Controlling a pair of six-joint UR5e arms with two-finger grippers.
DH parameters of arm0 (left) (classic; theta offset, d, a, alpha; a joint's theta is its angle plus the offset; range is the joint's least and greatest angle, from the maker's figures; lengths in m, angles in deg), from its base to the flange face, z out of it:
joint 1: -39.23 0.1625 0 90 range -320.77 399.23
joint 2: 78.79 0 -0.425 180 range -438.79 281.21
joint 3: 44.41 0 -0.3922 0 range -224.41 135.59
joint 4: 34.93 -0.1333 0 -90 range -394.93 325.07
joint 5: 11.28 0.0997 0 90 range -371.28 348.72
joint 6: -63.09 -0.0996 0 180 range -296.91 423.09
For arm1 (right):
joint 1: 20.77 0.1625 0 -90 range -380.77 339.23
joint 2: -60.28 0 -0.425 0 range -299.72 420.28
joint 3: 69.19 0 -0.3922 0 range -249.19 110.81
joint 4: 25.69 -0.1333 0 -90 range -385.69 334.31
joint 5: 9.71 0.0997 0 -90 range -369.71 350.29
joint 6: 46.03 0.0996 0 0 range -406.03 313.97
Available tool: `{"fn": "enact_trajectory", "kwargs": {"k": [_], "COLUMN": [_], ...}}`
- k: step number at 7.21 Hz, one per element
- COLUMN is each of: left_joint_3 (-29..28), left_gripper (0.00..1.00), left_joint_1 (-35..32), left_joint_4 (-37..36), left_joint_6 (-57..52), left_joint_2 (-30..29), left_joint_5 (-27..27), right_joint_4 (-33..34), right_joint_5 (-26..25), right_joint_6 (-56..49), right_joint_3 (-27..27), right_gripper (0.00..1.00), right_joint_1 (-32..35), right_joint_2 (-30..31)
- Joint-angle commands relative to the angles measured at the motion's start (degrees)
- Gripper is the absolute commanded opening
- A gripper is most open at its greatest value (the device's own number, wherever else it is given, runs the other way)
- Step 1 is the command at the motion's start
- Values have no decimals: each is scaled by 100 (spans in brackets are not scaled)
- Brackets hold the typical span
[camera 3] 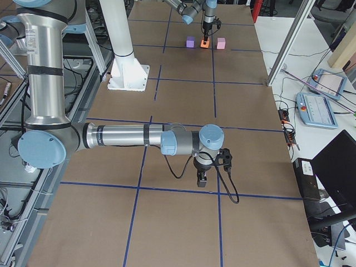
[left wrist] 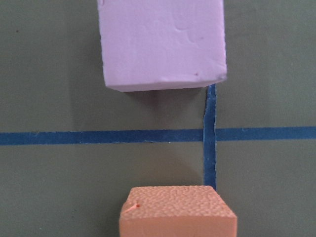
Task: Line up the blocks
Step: 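Lower the orange cube onto the table and open the left gripper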
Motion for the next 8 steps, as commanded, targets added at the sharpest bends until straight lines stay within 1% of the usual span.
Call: {"fn": "enact_trajectory", "kwargs": {"k": [1, 2, 4, 5, 7, 8], "left_joint_3": [-17, -35, -131, -158, -158, -149], "left_gripper": [28, 29, 45, 71, 93, 99], "left_joint_1": [0, 0, 0, 0, 0, 0], "left_joint_4": [0, 18, 158, 176, 211, 211], "left_joint_6": [10, 10, 10, 1, 1, -7], "left_joint_2": [5, 5, 5, 5, 14, 23], "left_joint_5": [-6, -6, -6, -6, -6, 3], "right_joint_4": [0, 0, 0, 0, 0, 9], "right_joint_5": [0, 0, 0, 0, 0, 0], "right_joint_6": [0, 0, 0, 0, 0, 0], "right_joint_3": [0, 0, 0, 0, 0, 0], "right_gripper": [100, 100, 100, 100, 100, 100], "right_joint_1": [0, 0, 0, 0, 0, 0], "right_joint_2": [0, 0, 0, 0, 0, 0]}}
